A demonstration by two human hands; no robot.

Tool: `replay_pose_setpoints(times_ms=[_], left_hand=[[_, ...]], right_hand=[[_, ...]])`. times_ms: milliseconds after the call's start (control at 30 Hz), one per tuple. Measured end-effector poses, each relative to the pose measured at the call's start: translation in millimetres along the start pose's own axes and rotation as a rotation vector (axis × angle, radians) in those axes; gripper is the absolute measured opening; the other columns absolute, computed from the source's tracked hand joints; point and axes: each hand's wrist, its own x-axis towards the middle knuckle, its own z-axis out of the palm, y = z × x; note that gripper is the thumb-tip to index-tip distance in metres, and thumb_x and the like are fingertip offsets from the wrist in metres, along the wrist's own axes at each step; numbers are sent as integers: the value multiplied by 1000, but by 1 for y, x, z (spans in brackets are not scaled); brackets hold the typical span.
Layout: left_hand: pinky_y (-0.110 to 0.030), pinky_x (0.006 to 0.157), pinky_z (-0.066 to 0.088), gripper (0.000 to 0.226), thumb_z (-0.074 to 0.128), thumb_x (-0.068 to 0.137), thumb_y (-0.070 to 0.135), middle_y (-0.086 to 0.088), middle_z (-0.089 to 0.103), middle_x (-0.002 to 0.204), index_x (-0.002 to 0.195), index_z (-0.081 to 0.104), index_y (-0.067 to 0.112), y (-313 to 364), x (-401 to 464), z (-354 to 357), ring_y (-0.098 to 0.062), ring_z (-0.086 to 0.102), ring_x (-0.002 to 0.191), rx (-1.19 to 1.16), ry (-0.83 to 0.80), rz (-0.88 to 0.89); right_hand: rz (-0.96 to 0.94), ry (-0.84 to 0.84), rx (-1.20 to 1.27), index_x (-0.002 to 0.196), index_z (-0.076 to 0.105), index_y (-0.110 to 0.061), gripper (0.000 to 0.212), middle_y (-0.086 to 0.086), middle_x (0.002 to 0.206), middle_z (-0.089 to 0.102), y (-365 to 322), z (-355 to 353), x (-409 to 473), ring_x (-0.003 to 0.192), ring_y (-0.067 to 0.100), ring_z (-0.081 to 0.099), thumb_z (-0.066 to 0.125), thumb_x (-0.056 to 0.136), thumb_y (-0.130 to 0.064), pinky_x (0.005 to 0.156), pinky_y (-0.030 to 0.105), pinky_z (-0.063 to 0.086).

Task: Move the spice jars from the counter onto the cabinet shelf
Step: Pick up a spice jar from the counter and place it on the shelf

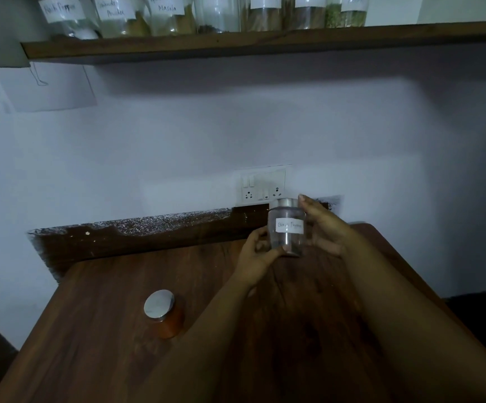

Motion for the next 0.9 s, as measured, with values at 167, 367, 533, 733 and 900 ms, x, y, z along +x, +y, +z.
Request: replay_pose_setpoints(times_ms=[167,367,533,733,900], left_hand=[[-40,93,55,63,75,83,20,-15,68,113,133,36,27,21,10,18,-24,68,106,-167,-13,7],[-41,99,51,64,73,84,15,-13,65,119,139,42,26,48,27,39,-22,65,111,-167,-95,71],[-26,92,52,62,72,87,23,-1,61,124,140,41,34,82,39,71,-8,62,109,-49,-92,189],[-12,81,49,64,70,85,35,18,53,128,138,36,47,142,52,121,3,55,114,35,-45,413],[-11,90,48,65,68,89,28,16,51,132,145,37,36,218,75,162,8,52,116,80,-4,676]], right_hand=[[-21,-155,-178,140,31,-46,88,7,124,66,3,-17,-17,115,28,63,78,75,-9,93,52,51],[-188,-93,-90,146,33,-43,103,13,129,62,-21,-40,-23,117,28,62,80,67,3,99,48,50],[-251,-73,-132,144,34,-46,101,12,130,57,-62,-65,-27,115,27,63,79,69,4,91,41,55],[-501,14,-247,142,36,-46,94,4,133,54,-138,-88,-46,121,23,57,82,70,-8,99,42,50],[-726,-19,-272,146,35,-38,106,4,135,57,-226,-108,-63,125,22,56,87,57,-15,104,44,45]])
